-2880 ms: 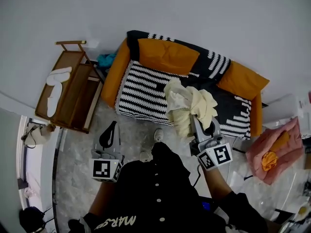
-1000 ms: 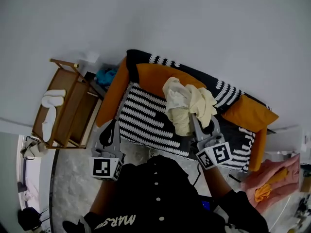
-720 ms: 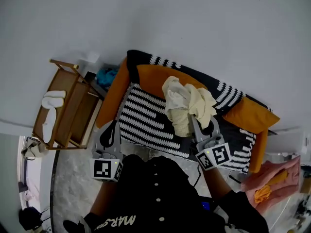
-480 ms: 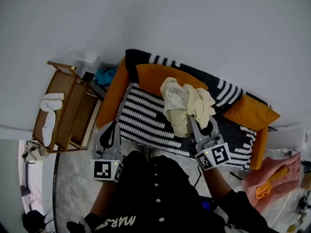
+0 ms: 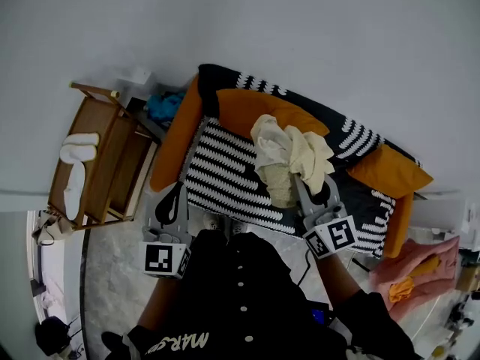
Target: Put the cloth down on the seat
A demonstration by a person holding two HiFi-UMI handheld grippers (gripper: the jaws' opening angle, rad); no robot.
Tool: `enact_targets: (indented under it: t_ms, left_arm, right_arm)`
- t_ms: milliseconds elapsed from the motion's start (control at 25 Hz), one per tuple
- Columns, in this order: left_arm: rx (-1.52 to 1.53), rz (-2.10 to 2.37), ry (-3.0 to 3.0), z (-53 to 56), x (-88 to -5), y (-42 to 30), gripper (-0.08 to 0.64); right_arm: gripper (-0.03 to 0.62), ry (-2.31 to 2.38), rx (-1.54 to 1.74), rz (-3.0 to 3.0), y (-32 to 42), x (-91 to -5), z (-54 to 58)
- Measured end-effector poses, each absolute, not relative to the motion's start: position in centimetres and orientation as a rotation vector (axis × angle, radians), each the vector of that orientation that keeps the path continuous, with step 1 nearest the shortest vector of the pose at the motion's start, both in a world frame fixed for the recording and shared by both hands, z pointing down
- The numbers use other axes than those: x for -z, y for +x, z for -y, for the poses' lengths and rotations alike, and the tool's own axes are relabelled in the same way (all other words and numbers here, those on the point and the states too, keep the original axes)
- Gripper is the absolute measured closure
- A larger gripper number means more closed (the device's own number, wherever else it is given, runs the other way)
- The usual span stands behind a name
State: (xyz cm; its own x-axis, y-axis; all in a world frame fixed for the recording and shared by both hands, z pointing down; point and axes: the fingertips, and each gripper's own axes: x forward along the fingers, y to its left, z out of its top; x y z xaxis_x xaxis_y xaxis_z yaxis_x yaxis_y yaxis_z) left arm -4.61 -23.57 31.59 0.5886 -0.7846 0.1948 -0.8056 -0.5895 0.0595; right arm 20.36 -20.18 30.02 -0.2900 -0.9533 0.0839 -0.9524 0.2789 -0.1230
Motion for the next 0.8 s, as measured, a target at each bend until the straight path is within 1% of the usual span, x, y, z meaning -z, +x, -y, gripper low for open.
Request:
enact_targets:
  t_ms: [360,800]
  left_arm:
    - [-0.301,1.335,2.584,24.5,-36.3,-5.1,0.560]
    - [-0.365,1.347,2.443,24.2,-43.1,-5.3,0.560]
  right_arm:
    - [0.480,-1.760,0.352,-2.665,16.2,-36.2,23.9]
    - [0.480,-1.610,0.483,-2.914,10.3,-49.9,29.0]
